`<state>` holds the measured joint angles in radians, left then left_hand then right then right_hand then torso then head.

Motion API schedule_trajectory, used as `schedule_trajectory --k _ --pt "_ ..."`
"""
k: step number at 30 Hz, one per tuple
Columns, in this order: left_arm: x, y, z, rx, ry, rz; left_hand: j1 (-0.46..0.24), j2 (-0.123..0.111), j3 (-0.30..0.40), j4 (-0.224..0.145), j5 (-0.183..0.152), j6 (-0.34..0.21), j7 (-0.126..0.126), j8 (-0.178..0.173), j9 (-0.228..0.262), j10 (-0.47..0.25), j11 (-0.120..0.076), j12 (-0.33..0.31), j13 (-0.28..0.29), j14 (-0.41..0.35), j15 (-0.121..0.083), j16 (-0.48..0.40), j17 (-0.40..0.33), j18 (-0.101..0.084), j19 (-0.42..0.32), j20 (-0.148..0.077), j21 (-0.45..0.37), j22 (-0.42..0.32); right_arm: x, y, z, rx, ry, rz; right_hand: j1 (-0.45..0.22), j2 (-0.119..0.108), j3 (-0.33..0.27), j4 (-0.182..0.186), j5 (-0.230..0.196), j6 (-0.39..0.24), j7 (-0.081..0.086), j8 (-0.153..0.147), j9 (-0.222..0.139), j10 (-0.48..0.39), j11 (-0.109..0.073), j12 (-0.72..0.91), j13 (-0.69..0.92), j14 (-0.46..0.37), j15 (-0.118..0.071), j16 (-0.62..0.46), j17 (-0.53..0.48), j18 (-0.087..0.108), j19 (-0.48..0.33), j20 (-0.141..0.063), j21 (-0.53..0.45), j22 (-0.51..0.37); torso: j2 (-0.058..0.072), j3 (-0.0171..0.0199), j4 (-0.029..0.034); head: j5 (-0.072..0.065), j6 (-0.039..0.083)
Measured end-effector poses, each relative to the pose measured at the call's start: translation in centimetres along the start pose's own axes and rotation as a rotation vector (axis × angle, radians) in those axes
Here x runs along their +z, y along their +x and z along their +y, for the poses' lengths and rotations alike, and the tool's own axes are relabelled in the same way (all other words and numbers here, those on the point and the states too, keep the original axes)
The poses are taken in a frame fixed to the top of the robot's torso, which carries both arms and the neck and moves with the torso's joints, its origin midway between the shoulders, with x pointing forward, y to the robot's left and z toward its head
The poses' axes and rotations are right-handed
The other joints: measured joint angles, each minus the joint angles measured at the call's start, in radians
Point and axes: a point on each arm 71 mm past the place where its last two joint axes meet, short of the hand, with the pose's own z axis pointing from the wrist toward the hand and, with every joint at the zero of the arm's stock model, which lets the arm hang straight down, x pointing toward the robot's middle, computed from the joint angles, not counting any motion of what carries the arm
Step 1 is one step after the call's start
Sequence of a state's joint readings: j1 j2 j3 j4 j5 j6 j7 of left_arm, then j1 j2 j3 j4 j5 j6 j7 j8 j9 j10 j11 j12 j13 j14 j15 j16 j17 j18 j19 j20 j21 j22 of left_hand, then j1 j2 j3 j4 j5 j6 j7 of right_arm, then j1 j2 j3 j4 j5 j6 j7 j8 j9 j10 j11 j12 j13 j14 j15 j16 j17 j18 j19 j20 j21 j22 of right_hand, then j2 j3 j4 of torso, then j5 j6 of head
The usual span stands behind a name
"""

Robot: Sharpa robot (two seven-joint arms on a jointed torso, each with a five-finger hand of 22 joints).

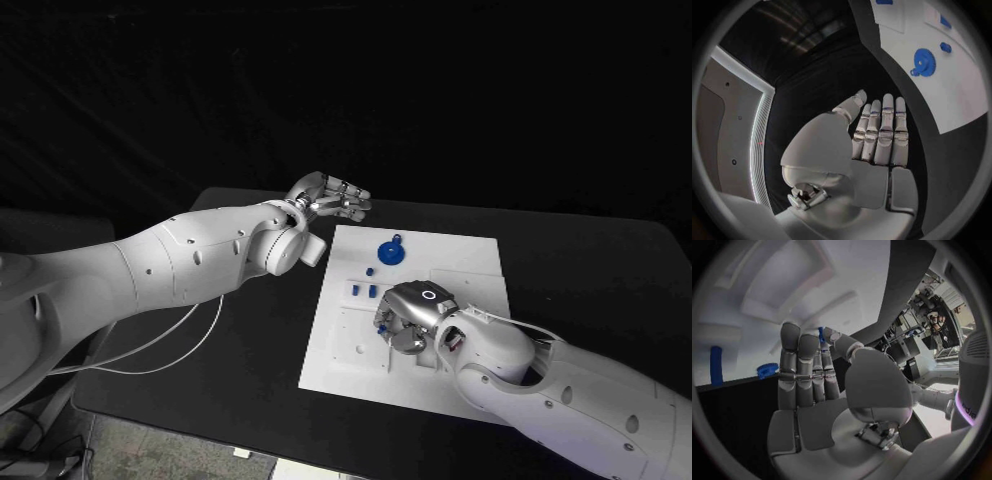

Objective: Assemble the parts on the task board

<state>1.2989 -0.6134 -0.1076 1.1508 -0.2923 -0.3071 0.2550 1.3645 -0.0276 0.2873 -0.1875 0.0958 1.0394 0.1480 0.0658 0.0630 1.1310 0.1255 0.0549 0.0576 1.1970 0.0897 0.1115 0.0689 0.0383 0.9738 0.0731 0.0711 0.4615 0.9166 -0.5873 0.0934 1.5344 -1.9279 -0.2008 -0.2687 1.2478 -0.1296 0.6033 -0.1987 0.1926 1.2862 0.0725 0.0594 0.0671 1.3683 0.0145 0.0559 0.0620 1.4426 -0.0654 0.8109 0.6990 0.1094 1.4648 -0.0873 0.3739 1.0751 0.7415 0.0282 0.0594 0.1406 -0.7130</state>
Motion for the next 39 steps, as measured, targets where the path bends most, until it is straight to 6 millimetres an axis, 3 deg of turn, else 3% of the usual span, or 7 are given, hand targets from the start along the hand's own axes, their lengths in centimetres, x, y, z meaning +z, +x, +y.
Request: schedule_trajectory --k 18,28,31,34,35,37,39 --pt "0.1 0.2 0.0 -0.002 -0.001 0.007 0.000 0.000 0.000 0.000 0.000 0.000 0.000 0.000 0.000 -0.004 0.004 0.000 0.000 0.000 0.000 0.000 0.000 0.000 0.000 0.000 0.000 -0.001 0.7 0.6 0.5 -0.013 -0.001 0.008 0.000 0.000 0.000 0.000 -0.011 0.002 -0.003 0.001 -0.001 0.000 0.000 0.001 0.001 0.000 0.000 -0.001 -0.010 0.001 0.000 0.000 0.000 0.003 0.000 -0.0004 -0.0003 0.000 -0.003" --pt "0.1 0.3 0.0 -0.003 -0.004 0.012 0.000 0.000 0.000 0.000 0.000 0.000 0.000 0.000 0.000 -0.004 0.004 0.000 0.000 -0.004 0.004 0.000 0.000 0.000 0.000 0.000 0.000 -0.005 0.7 1.0 0.5 -0.016 -0.001 0.008 0.000 0.000 -0.032 0.025 -0.011 -0.054 0.013 0.001 -0.001 -0.062 0.021 0.001 0.001 -0.001 0.002 -0.001 -0.017 0.006 0.000 0.000 -0.007 0.000 0.000 -0.0011 -0.0004 0.000 -0.005" --pt "0.1 0.3 0.0 -0.004 -0.005 0.013 0.000 0.000 0.000 0.000 0.000 0.000 0.000 0.000 0.000 -0.004 0.004 0.000 0.000 -0.004 0.004 0.000 0.000 0.000 0.000 0.000 0.000 -0.005 0.6 1.0 0.4 -0.011 -0.002 0.006 -0.018 -0.028 -0.050 0.037 0.009 -0.112 0.026 0.007 -0.002 -0.115 0.036 0.011 0.003 0.001 0.022 0.000 -0.019 0.014 0.001 0.015 -0.012 -0.005 0.000 -0.0009 -0.0005 0.000 -0.005" --pt "0.1 0.3 0.0 -0.004 -0.006 0.014 0.000 0.000 0.000 0.000 0.000 -0.004 0.004 0.000 0.000 -0.007 0.000 0.000 0.000 -0.004 0.004 0.000 0.000 0.000 0.000 0.000 0.000 -0.007 0.5 1.1 0.4 -0.004 -0.002 0.004 -0.021 -0.050 -0.073 0.042 0.017 -0.135 0.031 0.006 -0.003 -0.130 0.024 0.010 0.004 0.001 0.027 0.003 -0.023 0.020 0.003 0.022 -0.016 -0.011 0.000 -0.0005 -0.0009 0.000 -0.005" --pt "0.1 0.3 0.0 -0.004 -0.007 0.014 0.000 0.000 -0.002 0.002 0.000 -0.004 0.004 0.000 0.000 -0.007 0.000 0.000 0.000 -0.004 0.004 0.000 0.000 0.000 0.000 0.000 0.000 -0.007 0.5 1.1 0.4 -0.001 -0.002 0.002 -0.018 -0.058 -0.085 0.045 0.020 -0.145 0.034 0.006 -0.003 -0.158 0.032 0.003 -0.002 0.000 0.028 0.003 -0.025 0.030 0.002 0.027 -0.016 -0.013 0.000 -0.0005 -0.0008 0.000 -0.005" --pt "0.1 0.3 0.0 -0.004 -0.008 0.016 0.000 0.000 -0.003 0.003 0.000 -0.004 0.004 0.000 0.000 -0.007 0.000 0.000 0.000 -0.004 0.004 0.000 0.000 0.000 0.000 0.000 0.000 -0.008 0.4 1.2 0.5 0.007 -0.006 -0.001 -0.012 -0.069 -0.111 0.049 0.024 -0.149 0.038 0.004 -0.003 -0.209 0.063 -0.008 -0.013 0.000 0.028 0.010 -0.027 0.032 0.002 0.027 -0.016 -0.019 0.000 -0.0005 -0.0006 0.000 -0.005" --pt "0.1 0.2 0.0 -0.005 -0.010 0.017 0.000 0.000 -0.003 0.003 0.000 -0.004 0.004 0.000 0.000 -0.011 0.004 0.000 0.000 -0.004 0.004 0.000 0.000 0.000 0.000 0.000 0.000 -0.010 0.3 1.2 0.5 0.015 -0.006 -0.006 -0.006 -0.075 -0.141 0.053 0.024 -0.156 0.041 0.005 -0.003 -0.216 0.069 -0.001 -0.008 -0.003 0.032 0.010 -0.030 0.032 0.001 0.032 -0.016 -0.024 0.000 0.0000 -0.0006 -0.001 -0.006"
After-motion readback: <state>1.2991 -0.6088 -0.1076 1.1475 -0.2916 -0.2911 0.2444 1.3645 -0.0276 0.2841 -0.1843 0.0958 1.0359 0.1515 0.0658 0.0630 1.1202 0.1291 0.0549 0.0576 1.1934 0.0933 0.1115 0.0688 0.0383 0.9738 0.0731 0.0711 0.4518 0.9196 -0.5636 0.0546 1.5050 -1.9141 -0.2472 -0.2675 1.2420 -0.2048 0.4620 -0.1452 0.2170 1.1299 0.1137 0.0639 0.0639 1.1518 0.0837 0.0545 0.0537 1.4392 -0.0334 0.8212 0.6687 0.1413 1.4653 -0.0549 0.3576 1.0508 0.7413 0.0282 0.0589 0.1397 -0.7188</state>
